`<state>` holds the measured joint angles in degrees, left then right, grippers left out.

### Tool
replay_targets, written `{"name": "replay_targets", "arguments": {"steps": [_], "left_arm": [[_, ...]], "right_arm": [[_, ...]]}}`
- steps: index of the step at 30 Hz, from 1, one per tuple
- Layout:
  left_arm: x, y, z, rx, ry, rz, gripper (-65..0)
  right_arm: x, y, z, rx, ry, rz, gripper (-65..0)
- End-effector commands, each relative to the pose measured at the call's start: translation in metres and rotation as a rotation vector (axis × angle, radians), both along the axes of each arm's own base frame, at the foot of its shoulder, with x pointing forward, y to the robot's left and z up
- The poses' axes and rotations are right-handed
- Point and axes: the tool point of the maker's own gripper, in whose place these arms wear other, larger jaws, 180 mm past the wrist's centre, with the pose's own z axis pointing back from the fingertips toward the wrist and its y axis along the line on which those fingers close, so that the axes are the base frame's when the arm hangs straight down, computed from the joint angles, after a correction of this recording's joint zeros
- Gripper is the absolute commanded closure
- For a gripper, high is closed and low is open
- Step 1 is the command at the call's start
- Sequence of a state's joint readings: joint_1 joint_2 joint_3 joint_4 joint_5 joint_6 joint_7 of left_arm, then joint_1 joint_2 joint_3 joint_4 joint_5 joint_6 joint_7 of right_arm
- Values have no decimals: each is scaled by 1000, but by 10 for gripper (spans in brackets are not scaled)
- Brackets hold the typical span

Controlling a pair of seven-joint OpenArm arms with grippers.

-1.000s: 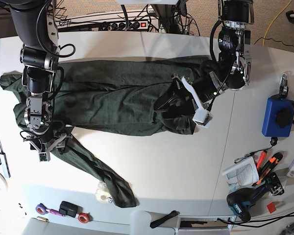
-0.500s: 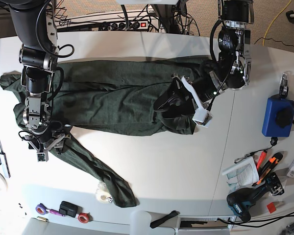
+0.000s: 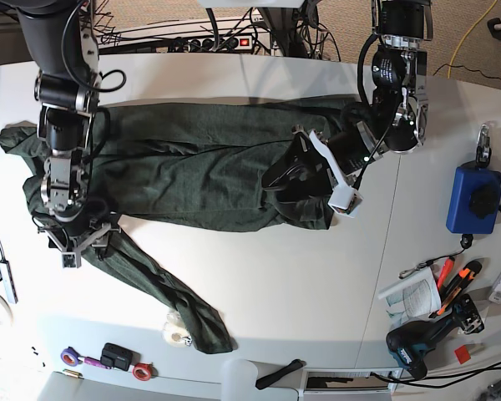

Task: Layout the t-shirt on the table in an organized manner, then fold the t-shirt properly
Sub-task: 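Release the folded side and move the right gripper to the sleeve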

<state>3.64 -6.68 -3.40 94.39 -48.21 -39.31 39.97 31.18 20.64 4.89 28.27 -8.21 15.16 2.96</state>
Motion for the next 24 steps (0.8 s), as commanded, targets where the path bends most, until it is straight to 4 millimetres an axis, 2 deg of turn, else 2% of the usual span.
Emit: {"name": "replay_targets", "arguments": {"steps": [1, 3, 9, 14, 19, 24], "left_arm": [[5, -1, 18, -44, -53, 4, -281], [5, -1, 18, -44, -53, 4, -281], [5, 0, 18, -44, -53, 4, -281], [6, 0, 19, -48, -56, 7, -281], [7, 0, 21, -55, -61, 13, -281], [7, 0, 20, -51, -61, 13, -279]], "right_arm": [[-6, -10, -6, -34, 56, -7, -381], [-13, -9, -13, -33, 71, -4, -349], [-16, -8, -16, -32, 77, 2, -9], [-5, -7, 3, -54, 34, 12, 0], [7, -4, 36, -101, -29, 29, 0], [4, 5, 70, -179, -78, 60, 0]]}}
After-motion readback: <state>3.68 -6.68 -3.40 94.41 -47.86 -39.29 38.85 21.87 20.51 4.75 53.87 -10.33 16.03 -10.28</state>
